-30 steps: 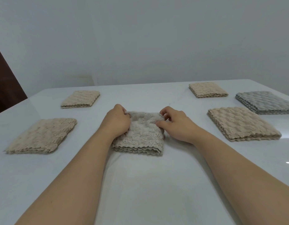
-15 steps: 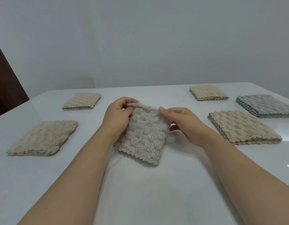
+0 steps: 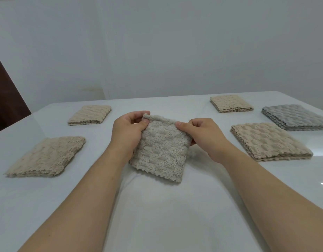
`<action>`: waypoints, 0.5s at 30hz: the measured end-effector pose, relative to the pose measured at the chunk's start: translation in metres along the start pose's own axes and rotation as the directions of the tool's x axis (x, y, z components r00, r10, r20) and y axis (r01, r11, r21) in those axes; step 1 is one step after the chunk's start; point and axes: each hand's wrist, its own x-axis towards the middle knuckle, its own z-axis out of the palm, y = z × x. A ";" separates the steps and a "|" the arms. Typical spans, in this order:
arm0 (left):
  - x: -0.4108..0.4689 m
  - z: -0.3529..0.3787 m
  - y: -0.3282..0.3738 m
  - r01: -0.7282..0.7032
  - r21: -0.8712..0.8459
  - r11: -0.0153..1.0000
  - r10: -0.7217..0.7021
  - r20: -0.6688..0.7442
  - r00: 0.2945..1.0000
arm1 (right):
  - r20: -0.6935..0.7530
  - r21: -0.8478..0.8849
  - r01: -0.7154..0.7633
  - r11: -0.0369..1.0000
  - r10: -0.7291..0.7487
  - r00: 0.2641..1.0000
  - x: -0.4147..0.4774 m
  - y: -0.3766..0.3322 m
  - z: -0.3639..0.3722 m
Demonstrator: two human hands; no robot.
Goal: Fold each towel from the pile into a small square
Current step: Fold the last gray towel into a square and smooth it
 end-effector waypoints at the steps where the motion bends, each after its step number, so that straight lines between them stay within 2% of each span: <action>1: 0.000 0.001 -0.002 -0.018 0.020 1.000 0.018 -0.011 1.000 | -0.016 0.005 -0.007 1.000 0.007 1.000 0.000 0.000 0.000; 6: 0.000 0.003 -0.008 -0.037 0.096 0.995 0.046 -0.091 0.995 | 0.010 0.106 -0.081 0.991 0.080 0.997 -0.002 0.001 0.002; 9: -0.007 0.006 -0.005 -0.069 0.185 0.980 0.077 -0.035 0.996 | 0.029 0.144 -0.076 0.987 0.073 0.997 -0.003 0.003 0.003; 15: -0.014 0.013 0.000 -0.113 0.156 0.981 0.108 0.041 0.993 | -0.097 0.110 -0.025 0.994 0.036 0.995 0.003 0.009 0.002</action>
